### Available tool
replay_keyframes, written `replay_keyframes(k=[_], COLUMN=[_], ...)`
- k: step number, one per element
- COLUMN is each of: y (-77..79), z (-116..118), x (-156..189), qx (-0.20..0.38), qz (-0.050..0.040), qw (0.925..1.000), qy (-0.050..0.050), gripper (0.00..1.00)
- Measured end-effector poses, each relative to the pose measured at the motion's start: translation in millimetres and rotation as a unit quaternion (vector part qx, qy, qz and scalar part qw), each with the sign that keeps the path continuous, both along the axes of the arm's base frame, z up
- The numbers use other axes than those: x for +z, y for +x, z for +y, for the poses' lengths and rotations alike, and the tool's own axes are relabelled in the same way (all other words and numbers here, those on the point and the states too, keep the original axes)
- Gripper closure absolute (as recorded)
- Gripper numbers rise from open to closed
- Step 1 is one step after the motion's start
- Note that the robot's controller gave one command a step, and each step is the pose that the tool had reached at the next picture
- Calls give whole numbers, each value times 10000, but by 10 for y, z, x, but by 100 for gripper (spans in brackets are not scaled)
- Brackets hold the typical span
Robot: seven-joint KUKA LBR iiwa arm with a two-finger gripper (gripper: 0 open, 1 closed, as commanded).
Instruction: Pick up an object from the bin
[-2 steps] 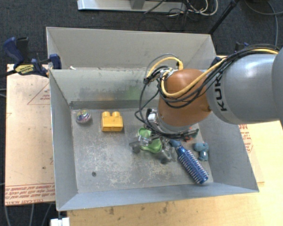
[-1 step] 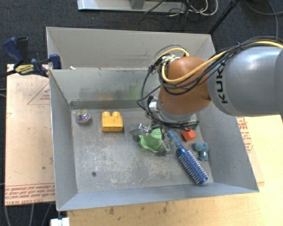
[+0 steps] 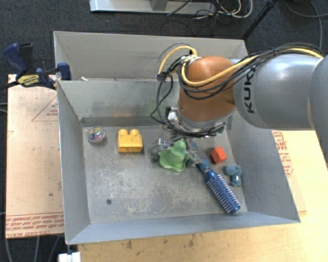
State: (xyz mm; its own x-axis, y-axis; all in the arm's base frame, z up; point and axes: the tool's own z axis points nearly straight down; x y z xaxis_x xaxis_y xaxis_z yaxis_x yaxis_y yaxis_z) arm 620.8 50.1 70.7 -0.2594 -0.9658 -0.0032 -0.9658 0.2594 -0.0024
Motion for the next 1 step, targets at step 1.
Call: replay_keyframes(k=[1], y=[9], z=[6], x=[25], qx=[-4], qz=[-6], qw=[10000], qy=[8], gripper=[100])
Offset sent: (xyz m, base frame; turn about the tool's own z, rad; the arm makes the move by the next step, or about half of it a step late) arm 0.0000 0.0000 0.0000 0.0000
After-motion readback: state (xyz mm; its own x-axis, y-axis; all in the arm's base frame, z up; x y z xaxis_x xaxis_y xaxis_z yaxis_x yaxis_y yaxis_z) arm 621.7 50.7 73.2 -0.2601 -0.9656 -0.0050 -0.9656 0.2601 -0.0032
